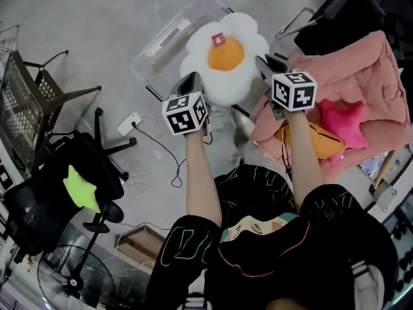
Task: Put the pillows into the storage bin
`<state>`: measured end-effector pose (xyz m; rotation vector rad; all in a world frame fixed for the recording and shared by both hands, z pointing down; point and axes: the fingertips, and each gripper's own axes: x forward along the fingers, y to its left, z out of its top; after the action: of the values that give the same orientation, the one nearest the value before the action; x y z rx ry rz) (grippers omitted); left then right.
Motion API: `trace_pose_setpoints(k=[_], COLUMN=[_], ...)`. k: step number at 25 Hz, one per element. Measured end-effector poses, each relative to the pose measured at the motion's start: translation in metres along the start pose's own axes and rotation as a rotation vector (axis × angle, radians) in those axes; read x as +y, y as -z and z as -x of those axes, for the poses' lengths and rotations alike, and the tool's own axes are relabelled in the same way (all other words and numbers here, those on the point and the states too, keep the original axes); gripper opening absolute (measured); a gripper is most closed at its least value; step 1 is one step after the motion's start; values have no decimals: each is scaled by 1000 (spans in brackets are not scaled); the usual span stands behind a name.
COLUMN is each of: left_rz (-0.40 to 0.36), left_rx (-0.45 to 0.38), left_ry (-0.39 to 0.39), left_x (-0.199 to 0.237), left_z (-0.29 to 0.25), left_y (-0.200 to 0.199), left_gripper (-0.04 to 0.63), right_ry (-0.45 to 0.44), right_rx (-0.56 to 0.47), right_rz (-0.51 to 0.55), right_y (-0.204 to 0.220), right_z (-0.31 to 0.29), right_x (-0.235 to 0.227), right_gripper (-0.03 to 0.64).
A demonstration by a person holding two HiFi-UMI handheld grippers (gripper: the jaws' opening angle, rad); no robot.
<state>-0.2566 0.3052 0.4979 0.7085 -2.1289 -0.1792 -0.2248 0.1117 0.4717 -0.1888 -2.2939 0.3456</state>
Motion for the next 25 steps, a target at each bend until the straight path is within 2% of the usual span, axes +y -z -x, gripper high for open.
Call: trace_pose_setpoints(k=[2,4,6,7,9,13,15,18,21,25], left_rz=[-38,-77,-67,-36,9,19,17,-18,-83,-166], left_rx=[-4,-23,-39,-35,-10,36,49,72,84,135], left_ry=[-11,-73,-116,-107,-53,18,63,184,293,391], left_x=[5,18,35,38,29,3,-15,-65,-117,-180], left_z=[-6,-11,-14,-14,-13,-48,-75,-95,-100,-110], left_y=[9,5,-10,-17,-28,-41,-43,-42,-31,5], left_gripper=[2,27,78,78,71,31,-6,-5,-5,-3], right_ry=[3,10,38,54,89,112,117,165,204,295], right_rx=[-43,-57,-32,-21,-1,25,16,-33,-94,-134], right_rz=[-38,-75,-75,-72,-83,-141,-177,-238,-287,-348], right_y=[15,16,0,-11,-21,-23,-22,-17,0,44], right_z=[-5,-16,-25,-25,-10,-8,-14,16,57,108], right_x=[-4,-7,-6,-3,-2,-34,-63,-97,-121,-157], right_gripper=[81,123,140,140,140,134,76,3,3,3])
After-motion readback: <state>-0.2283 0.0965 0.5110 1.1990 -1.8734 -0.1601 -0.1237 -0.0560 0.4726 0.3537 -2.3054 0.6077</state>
